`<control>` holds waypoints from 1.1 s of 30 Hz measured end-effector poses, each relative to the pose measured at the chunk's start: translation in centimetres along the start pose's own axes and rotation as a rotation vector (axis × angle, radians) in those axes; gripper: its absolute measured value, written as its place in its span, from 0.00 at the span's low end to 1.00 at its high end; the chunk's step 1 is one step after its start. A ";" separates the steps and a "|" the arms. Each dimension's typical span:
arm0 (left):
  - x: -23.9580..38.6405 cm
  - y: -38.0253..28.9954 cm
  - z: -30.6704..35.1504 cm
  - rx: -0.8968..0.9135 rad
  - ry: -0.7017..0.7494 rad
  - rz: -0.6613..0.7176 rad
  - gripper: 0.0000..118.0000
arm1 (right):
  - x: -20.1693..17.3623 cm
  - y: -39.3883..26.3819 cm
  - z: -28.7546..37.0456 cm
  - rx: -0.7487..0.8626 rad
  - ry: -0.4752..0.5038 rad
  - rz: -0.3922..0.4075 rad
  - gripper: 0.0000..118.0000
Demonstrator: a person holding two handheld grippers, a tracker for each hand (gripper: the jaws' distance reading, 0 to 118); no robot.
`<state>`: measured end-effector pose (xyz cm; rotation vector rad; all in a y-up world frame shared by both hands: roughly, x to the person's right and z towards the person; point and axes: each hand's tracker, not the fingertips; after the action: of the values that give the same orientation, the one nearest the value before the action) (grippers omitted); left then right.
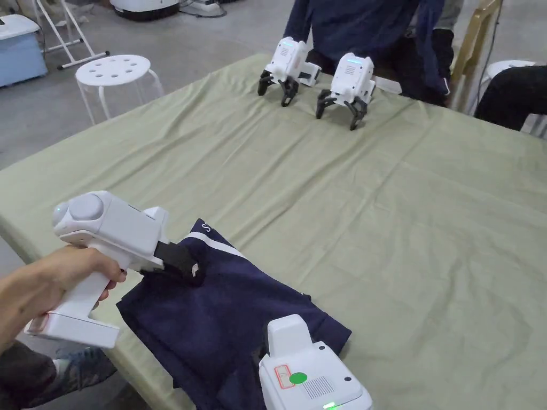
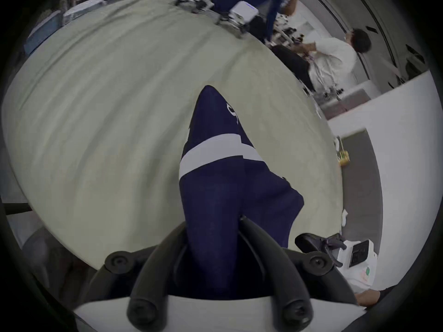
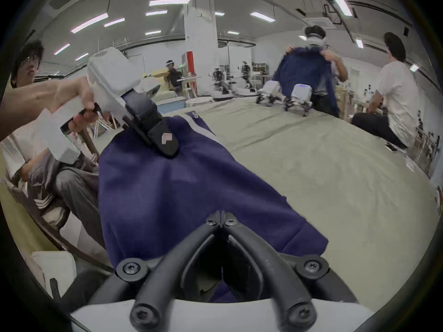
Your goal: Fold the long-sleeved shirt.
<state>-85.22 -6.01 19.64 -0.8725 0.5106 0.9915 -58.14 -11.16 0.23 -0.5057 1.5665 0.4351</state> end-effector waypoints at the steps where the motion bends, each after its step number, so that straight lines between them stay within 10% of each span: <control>1: -1.2 1.0 0.1 0.008 0.016 0.023 0.16 | -0.9 0.8 -1.4 -0.002 0.023 0.001 0.00; 8: -6.6 3.2 -0.3 0.039 0.051 0.105 0.20 | -4.7 3.0 -5.3 -0.002 0.049 0.005 0.00; 12: -5.7 1.7 -0.2 0.119 0.157 0.041 0.92 | -4.6 2.8 -4.7 -0.005 0.055 0.012 0.00; 13: -5.0 1.2 0.5 0.155 0.191 0.045 0.94 | -4.4 2.8 -4.2 -0.005 0.055 0.011 0.00; 21: 6.4 -6.2 4.6 0.527 0.369 -0.174 0.87 | -1.2 3.6 3.4 0.099 -0.005 -0.031 0.00; 23: 9.6 -8.9 4.3 0.616 0.398 -0.195 0.61 | -0.2 4.0 5.8 0.140 -0.029 -0.046 0.00; 24: 11.5 -10.7 4.1 0.672 0.414 -0.201 0.23 | 0.4 4.3 7.4 0.165 -0.054 -0.046 0.00; 25: 13.1 -11.7 3.6 0.709 0.425 -0.206 0.07 | 1.0 4.4 8.8 0.182 -0.059 -0.049 0.00; 33: 26.2 -19.7 0.2 0.938 0.467 -0.355 0.04 | 7.3 1.3 21.8 0.304 -0.252 -0.108 0.00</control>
<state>-55.40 2.18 8.66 -0.3015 1.0605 0.1396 -41.13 1.74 -8.34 -0.2864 1.3247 0.1654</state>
